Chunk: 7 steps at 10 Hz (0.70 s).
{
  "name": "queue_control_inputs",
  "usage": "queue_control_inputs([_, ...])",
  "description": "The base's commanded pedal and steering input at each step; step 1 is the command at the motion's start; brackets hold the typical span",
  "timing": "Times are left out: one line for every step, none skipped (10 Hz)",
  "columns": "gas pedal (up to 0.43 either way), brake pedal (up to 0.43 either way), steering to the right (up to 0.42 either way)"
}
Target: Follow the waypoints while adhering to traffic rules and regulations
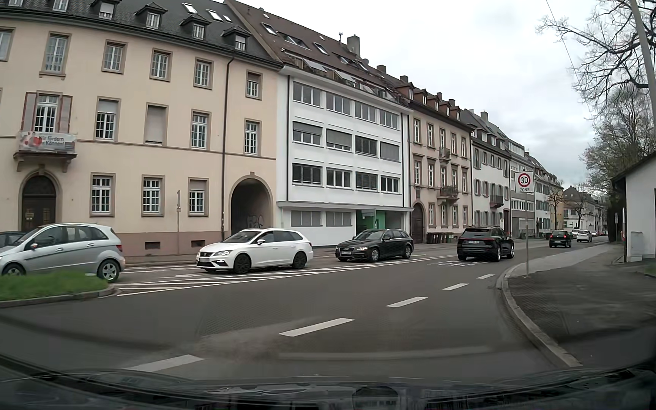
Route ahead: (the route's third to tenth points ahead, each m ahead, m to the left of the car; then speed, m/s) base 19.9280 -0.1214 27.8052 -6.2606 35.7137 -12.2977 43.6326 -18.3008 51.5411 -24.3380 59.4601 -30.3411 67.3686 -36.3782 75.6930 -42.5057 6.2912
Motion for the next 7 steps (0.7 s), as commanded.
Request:
queue_control_inputs([0.287,0.000,0.084])
queue_control_inputs([0.280,0.000,0.086])
queue_control_inputs([0.268,0.000,0.089])
queue_control_inputs([0.248,0.000,0.092])
queue_control_inputs([0.228,0.000,0.095])
queue_control_inputs([0.209,0.000,0.100])
queue_control_inputs([0.197,0.000,0.105])
